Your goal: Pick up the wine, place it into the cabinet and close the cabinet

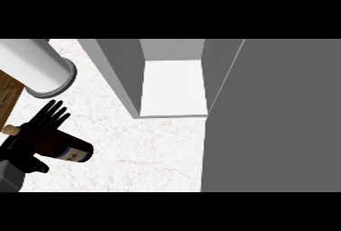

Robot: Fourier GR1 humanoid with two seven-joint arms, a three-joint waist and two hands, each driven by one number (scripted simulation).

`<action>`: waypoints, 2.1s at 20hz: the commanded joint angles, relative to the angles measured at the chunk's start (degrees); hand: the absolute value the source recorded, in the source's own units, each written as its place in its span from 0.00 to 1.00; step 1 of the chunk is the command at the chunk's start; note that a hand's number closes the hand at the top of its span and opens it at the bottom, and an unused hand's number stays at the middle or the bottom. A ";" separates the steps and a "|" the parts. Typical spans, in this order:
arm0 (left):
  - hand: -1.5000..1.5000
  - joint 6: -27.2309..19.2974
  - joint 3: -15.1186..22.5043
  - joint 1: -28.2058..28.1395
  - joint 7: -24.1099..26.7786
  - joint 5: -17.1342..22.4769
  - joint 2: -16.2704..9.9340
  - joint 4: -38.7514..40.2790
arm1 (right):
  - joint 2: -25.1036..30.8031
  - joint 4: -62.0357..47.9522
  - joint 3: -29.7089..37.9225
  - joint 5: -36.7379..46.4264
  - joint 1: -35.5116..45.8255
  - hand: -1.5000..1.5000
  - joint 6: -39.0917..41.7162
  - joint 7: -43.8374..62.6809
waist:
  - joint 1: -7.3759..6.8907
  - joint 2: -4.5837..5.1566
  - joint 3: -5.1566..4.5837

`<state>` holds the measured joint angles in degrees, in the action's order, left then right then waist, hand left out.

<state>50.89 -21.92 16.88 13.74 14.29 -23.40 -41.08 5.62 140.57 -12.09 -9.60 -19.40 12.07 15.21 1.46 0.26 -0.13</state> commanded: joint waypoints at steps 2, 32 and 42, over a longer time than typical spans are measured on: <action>0.00 6.19 1.27 -1.24 7.13 -2.32 0.44 6.41 | 0.57 8.35 0.98 -7.00 -2.22 0.00 0.10 3.94 | -0.06 -0.03 -0.04; 1.00 13.43 4.11 5.69 8.90 -1.86 4.68 16.04 | -1.40 5.44 -1.69 -1.72 -3.25 0.00 1.33 0.78 | 0.21 -0.11 -0.11; 1.00 -25.41 4.29 -5.66 28.22 -10.85 14.23 -0.33 | -0.61 2.55 2.41 -4.01 -2.67 0.00 1.75 -0.45 | -1.81 -0.48 0.06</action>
<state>35.51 -16.81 15.55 31.99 6.05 -13.20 -38.12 4.17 138.64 -11.51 -10.36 -21.58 14.27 12.31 0.39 -0.18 -0.08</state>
